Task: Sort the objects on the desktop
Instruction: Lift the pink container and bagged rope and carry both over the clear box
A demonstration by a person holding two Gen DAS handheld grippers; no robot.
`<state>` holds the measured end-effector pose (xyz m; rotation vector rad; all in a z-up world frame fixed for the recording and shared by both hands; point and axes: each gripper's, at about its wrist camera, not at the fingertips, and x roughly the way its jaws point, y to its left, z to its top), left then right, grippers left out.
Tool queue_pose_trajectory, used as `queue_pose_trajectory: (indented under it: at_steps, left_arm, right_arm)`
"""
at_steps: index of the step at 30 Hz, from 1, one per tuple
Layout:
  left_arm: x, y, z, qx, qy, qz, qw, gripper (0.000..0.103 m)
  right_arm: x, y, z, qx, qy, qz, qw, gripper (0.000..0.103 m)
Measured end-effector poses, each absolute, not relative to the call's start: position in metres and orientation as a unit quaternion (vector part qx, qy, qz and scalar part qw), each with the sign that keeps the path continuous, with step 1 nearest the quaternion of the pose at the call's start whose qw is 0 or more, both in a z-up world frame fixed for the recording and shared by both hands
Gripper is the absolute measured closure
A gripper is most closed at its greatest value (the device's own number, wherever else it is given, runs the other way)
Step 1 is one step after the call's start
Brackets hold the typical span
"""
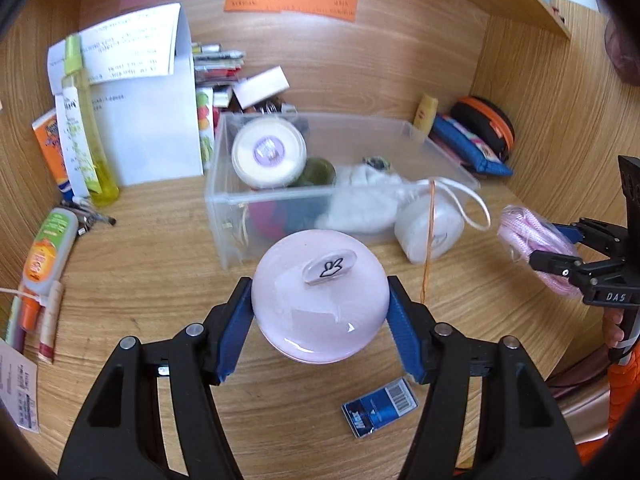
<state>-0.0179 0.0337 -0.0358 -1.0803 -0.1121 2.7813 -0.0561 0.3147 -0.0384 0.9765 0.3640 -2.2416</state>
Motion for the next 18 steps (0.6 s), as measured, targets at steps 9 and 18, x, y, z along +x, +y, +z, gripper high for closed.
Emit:
queue_pose_trajectory:
  at_steps: [9, 18]
  left_arm:
    - [-0.028, 0.022, -0.019, -0.336, -0.045, 0.939, 0.066, 0.039]
    - [-0.025, 0.018, -0.024, -0.34, -0.051, 0.937, 0.064, 0.039]
  right_arm:
    - [-0.076, 0.304, -0.005, 0.345, 0.135, -0.861, 0.348, 0.096]
    - [-0.087, 0.299, -0.046, 0.421, 0.115, -0.831, 0.344, 0.056]
